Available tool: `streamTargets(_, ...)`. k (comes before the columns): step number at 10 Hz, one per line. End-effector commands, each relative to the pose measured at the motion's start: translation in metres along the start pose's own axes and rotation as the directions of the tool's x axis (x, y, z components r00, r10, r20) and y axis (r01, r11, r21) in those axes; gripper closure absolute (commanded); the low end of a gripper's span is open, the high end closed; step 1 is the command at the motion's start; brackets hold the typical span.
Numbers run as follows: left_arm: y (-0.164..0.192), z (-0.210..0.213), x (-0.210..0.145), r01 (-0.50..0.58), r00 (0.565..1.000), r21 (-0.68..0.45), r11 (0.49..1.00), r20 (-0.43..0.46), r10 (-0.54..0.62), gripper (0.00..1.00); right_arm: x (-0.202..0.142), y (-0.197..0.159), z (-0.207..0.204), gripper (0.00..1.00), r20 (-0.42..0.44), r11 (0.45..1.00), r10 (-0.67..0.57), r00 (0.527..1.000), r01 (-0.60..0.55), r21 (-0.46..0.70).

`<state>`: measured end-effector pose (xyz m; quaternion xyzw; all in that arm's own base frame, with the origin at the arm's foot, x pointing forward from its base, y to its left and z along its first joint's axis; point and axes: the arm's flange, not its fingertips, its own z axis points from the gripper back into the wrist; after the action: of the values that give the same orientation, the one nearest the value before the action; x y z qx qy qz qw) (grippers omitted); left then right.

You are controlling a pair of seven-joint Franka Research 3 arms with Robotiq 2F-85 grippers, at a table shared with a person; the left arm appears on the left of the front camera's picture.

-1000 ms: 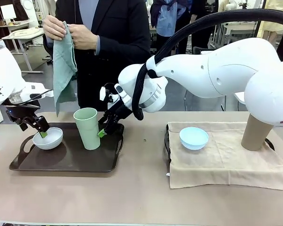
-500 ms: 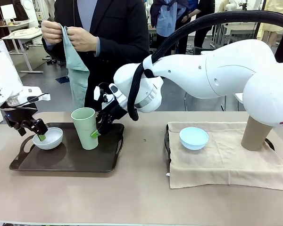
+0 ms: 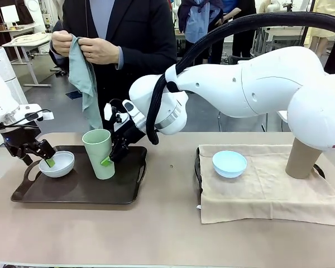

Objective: Set up a tray with a mat and arrange the tableware.
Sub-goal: Pick up the Picnic Bowl and Reusable plastic cup from the Handle tray in front of the human's position and hold them in the air.

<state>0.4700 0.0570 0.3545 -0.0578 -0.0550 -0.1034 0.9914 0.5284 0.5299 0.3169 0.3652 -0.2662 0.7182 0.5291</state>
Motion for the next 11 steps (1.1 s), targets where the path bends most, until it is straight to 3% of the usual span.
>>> streamTargets(1, 0.0071, -0.004, 0.0057, 0.011, 1.0, -0.045, 0.999, 0.004, -0.011, 0.0, 0.0034, -0.0074, -0.0044, 0.0, 0.013, 0.999, 0.033, 0.999, -0.033, 0.009)
streamTargets(4, 0.0043, -0.0074, 0.0112, 0.005, 1.0, -0.049, 0.999, 0.001, -0.005, 0.0, 0.0053, -0.0069, -0.0097, 0.0, 0.037, 0.997, 0.078, 0.996, -0.079, 0.019)
streamTargets(5, 0.0043, -0.0067, 0.0115, 0.009, 1.0, -0.052, 0.999, 0.008, -0.009, 0.28, 0.0051, -0.0065, -0.0097, 0.59, 0.041, 0.995, 0.094, 0.995, -0.095, 0.02)
streamTargets(6, 0.0053, -0.0047, 0.0121, 0.007, 1.0, -0.055, 0.998, 0.014, -0.006, 0.56, 0.0049, -0.0071, -0.0096, 0.59, 0.038, 0.995, 0.094, 0.995, -0.094, 0.021)
streamTargets(7, 0.0058, -0.0029, 0.0115, 0.007, 1.0, -0.056, 0.998, 0.016, -0.006, 0.84, 0.0049, -0.0071, -0.0096, 1.0, 0.037, 0.996, 0.09, 0.995, -0.091, 0.022)
streamTargets(8, 0.0055, -0.0016, 0.0122, 0.006, 1.0, -0.055, 0.998, 0.017, -0.005, 1.0, 0.0052, -0.0077, -0.0097, 0.64, 0.037, 0.996, 0.089, 0.995, -0.09, 0.023)
streamTargets(9, 0.0056, -0.002, 0.0113, 0.004, 1.0, -0.055, 0.998, 0.019, -0.003, 1.0, 0.0049, -0.0073, -0.0102, 1.0, 0.033, 0.996, 0.088, 0.996, -0.089, 0.028)
streamTargets(10, 0.0061, -0.0034, 0.0104, 0.003, 1.0, -0.049, 0.999, 0.019, -0.002, 1.0, 0.0053, -0.007, -0.01, 1.0, 0.031, 0.995, 0.094, 0.995, -0.095, 0.03)
streamTargets(11, 0.007, -0.0045, 0.0088, 0.002, 1.0, -0.048, 0.999, 0.017, -0.001, 0.91, 0.0055, -0.007, -0.0098, 1.0, 0.035, 0.994, 0.101, 0.994, -0.102, 0.031)
